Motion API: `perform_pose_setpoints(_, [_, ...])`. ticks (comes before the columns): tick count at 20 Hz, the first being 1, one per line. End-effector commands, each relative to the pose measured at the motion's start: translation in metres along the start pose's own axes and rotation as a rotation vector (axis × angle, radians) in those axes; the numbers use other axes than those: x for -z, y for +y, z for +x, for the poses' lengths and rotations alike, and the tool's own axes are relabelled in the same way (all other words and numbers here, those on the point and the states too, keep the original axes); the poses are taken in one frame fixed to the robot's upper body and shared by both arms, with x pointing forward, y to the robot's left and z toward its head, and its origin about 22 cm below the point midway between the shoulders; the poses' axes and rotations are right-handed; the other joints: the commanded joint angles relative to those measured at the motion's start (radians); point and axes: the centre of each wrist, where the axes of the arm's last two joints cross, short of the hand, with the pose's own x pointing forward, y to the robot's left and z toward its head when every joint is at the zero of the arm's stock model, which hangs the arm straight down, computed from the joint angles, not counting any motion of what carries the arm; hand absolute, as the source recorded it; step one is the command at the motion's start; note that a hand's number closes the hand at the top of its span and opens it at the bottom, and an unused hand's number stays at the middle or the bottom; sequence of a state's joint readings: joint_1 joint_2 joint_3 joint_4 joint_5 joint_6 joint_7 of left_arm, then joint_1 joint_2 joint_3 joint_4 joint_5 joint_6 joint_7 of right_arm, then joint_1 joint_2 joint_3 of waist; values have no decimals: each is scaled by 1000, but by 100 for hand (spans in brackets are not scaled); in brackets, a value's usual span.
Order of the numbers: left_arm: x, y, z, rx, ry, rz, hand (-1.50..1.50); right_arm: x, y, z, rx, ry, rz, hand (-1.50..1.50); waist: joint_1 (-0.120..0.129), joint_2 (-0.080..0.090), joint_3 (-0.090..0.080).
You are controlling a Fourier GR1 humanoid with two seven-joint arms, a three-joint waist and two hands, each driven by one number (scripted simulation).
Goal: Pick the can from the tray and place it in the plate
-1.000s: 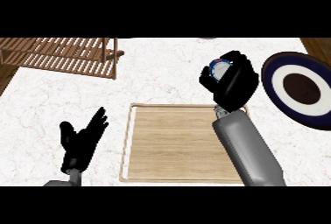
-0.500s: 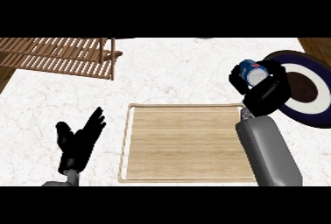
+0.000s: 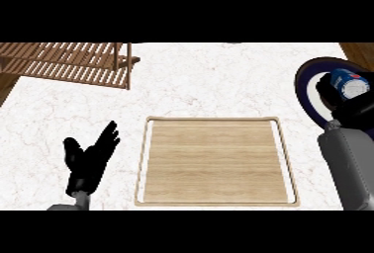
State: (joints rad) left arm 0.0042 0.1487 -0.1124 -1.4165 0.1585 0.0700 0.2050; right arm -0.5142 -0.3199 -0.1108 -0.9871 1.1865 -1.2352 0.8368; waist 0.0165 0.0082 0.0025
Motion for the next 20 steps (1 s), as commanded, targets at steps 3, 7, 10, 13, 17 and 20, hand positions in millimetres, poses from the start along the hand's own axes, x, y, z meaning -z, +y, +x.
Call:
perform_pose_setpoints(3, [-3,2,-2,14,-10,-24,0,48,-2,-30,13,46,-113,150,22,6,3])
perform_pose_setpoints(7, [-3,-21,6,2,-17,-40,0,69,-11,-38,5,59,-111,150,18,4,4])
perform_pose_setpoints(10, [-1,-8,-5,-8,-5,-18,0,87,-20,-44,-66,208,5,150,10,5,4])
perform_pose_setpoints(13, [2,-9,-1,16,-20,-43,0,86,-15,-64,-229,255,143,-150,37,17,6])
perform_pose_setpoints(17, [2,-21,2,-4,2,-36,0,84,-15,-55,-150,233,261,-150,31,13,10])
perform_pose_setpoints(20, [5,-1,9,7,-27,-28,0,93,-18,-49,-57,194,264,-150,29,14,11])
